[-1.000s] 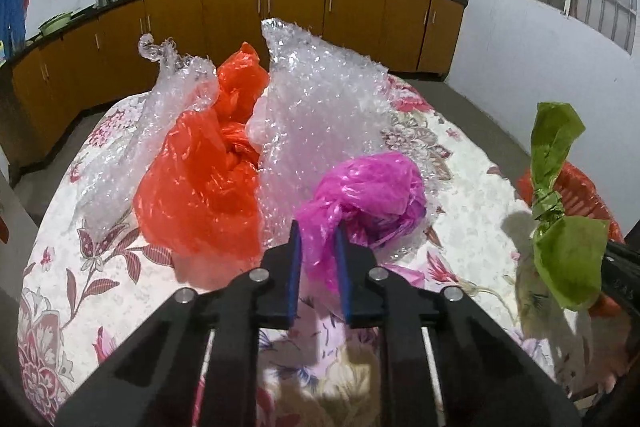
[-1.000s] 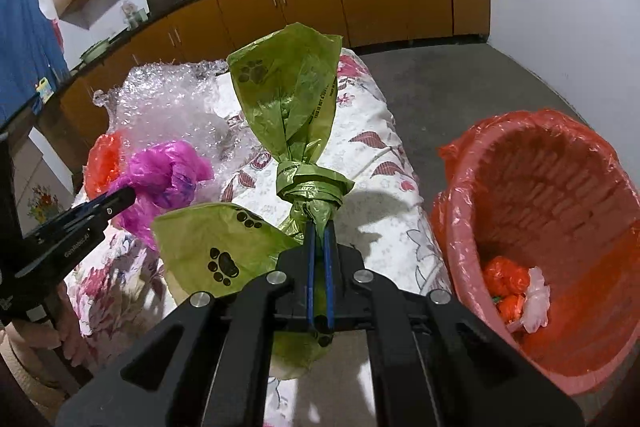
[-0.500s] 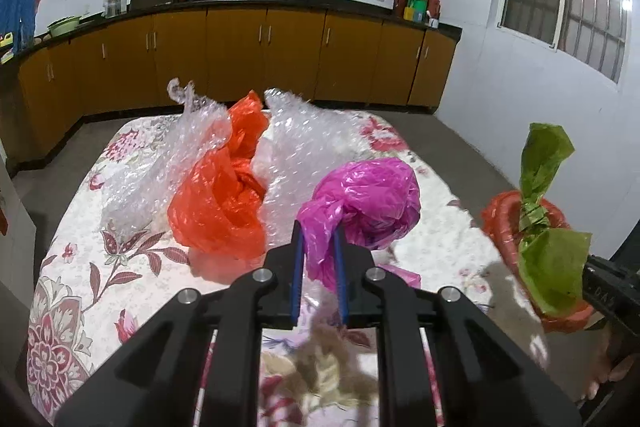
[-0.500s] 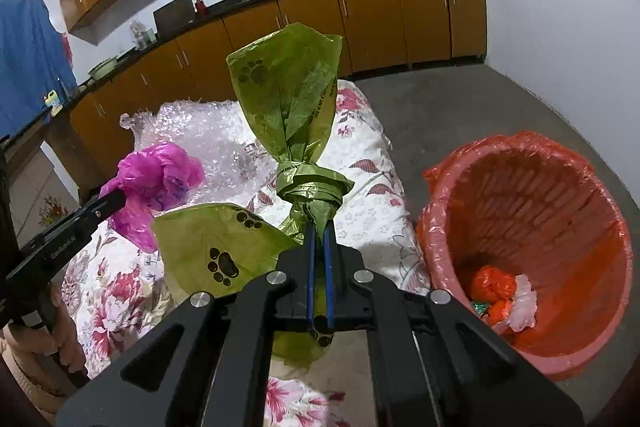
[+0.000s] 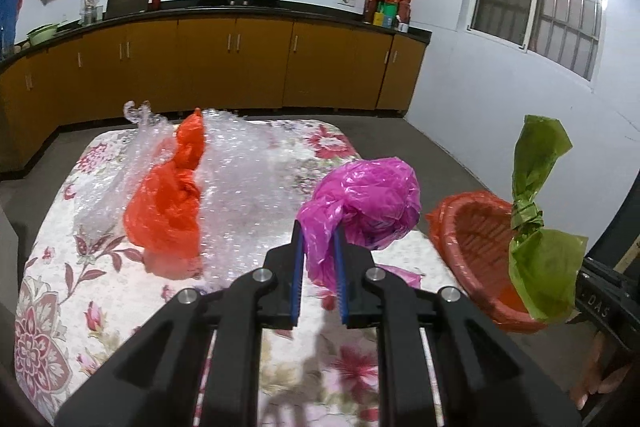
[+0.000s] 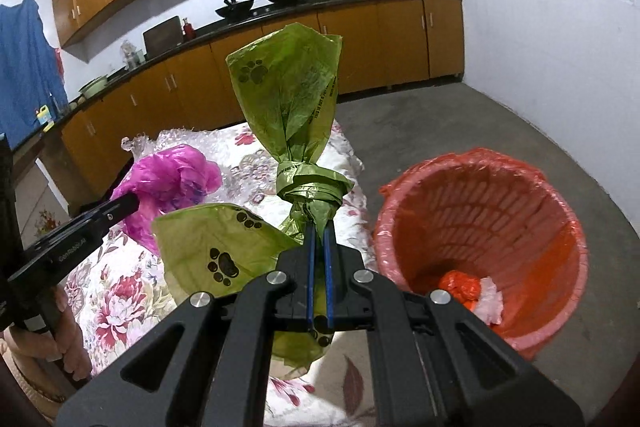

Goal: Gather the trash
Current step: 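Grasp the pink bag with the left tool while the right tool holds the green bag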

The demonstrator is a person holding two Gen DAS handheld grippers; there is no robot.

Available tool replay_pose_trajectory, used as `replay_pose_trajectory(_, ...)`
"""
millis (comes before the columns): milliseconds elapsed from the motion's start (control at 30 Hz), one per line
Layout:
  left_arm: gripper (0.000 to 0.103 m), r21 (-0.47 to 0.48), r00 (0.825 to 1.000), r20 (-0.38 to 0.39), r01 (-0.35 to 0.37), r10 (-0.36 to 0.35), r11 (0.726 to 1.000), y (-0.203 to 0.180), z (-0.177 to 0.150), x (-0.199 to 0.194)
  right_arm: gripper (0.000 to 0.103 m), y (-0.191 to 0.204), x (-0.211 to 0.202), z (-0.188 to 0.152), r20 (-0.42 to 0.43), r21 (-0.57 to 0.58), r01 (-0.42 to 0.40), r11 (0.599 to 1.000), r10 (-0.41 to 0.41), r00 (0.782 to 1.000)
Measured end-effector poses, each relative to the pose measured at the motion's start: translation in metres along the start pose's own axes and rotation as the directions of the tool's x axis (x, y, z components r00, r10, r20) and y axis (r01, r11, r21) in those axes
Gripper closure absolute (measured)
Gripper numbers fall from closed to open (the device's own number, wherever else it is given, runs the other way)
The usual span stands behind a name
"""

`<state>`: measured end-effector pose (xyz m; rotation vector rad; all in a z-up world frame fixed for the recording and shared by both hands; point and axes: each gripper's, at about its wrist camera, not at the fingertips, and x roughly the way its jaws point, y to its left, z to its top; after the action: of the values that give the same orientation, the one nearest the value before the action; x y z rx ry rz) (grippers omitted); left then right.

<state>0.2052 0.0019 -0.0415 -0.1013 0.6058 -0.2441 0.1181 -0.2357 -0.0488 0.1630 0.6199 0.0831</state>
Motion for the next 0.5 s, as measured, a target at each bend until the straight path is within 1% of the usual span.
replay_pose_trajectory(500,0.088,0.056,0.996,-0.018,0.089,-0.088,0.994,-0.052,0.000,0.004,0.098,-0.041,-0.027,-0.004,0.037,0.079,0.070,0.994,-0.073,0.997)
